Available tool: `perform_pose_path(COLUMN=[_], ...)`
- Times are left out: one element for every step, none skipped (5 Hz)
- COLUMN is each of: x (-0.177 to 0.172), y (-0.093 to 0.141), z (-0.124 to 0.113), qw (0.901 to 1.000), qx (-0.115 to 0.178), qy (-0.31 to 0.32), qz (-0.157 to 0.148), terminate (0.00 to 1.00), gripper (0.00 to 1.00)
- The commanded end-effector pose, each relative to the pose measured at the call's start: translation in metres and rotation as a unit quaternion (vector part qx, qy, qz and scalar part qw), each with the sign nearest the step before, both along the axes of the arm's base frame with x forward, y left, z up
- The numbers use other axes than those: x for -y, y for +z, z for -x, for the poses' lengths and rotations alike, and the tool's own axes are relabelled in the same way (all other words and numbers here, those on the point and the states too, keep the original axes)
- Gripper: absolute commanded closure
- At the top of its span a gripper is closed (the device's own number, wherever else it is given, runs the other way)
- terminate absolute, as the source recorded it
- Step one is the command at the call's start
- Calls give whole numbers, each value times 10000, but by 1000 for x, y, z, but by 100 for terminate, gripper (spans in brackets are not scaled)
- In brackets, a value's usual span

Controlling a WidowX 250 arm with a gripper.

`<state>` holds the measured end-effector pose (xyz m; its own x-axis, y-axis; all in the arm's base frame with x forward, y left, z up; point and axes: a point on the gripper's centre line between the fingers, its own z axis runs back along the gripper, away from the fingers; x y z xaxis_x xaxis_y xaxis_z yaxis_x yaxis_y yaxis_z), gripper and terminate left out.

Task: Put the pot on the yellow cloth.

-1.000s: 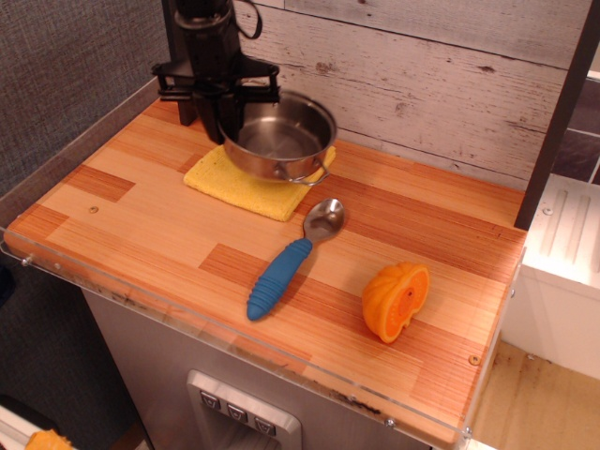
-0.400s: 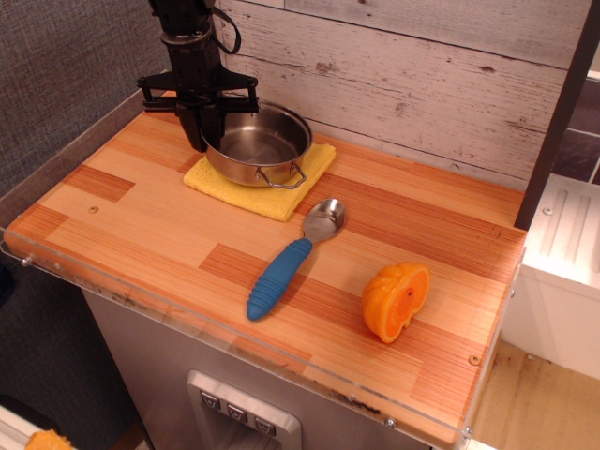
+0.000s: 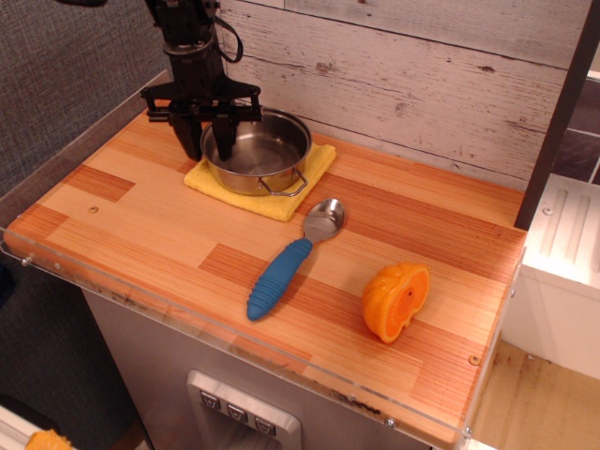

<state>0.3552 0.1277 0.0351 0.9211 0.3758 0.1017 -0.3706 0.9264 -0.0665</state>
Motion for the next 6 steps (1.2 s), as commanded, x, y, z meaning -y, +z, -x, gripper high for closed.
perform_pose_path(x=[9,22,34,36,36,36], y=[85,99,98,96,96,96], z=[12,21,28,32,32,32], qw=[9920,9830,9766,9778,9778,9778], qx=[868,758,665,600,600,600], qy=[-848,-1634,-1997,-1970,-1970,-1970], qz=[-342,-347,-439,-382,-382,-382], terminate=[0,0,0,0,0,100], gripper=[0,0,0,0,0,0])
